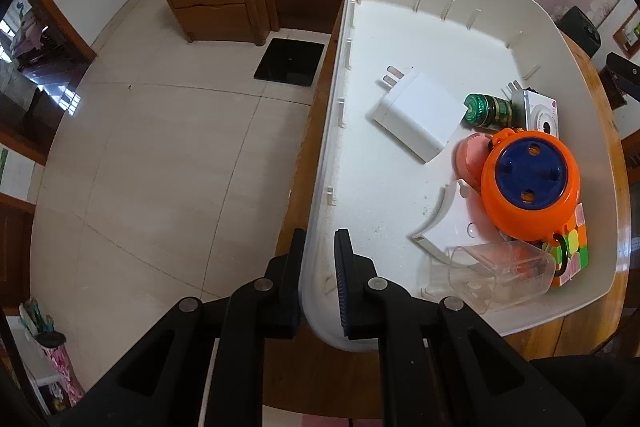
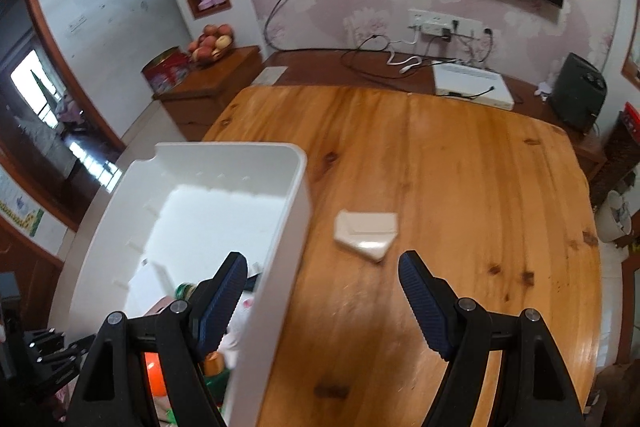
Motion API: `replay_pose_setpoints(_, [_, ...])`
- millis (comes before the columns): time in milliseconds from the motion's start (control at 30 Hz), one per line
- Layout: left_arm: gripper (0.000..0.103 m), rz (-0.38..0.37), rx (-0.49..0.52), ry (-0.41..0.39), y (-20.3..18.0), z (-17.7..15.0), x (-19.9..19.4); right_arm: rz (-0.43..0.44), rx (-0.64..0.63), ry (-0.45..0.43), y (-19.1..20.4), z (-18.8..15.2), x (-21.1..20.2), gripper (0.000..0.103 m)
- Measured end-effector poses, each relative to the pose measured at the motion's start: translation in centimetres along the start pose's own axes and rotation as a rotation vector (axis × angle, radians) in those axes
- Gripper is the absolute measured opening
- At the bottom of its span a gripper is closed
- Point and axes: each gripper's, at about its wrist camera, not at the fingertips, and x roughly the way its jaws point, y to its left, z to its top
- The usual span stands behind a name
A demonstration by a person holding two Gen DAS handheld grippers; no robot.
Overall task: Organize rigid objects
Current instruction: 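Move the right tool to the beige wedge-shaped object, then grasp the beige wedge object with the right tool and lift it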
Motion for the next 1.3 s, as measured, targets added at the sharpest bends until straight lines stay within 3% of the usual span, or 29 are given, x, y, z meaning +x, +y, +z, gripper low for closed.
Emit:
replay_pose_setpoints(233, [0.013, 0.023, -0.021, 0.009, -0.3, 0.1, 0.1, -0.021, 0.03, -0.027, -2.2, 0.4, 2.3, 0.079])
replay_pose_setpoints(600, [0.013, 0.054, -0.045, 0.039, -0.5, 0.3, 0.3, 0.024, 0.017, -0.068, -3.8, -0.3, 6.6, 0.079])
replay_pose_setpoints(1300, [0.013, 0.097, -0.059, 0.08, -1.2, 0.9, 0.9, 0.017, -0.011, -0.003, -3.7, -1.3, 11.3, 0.078])
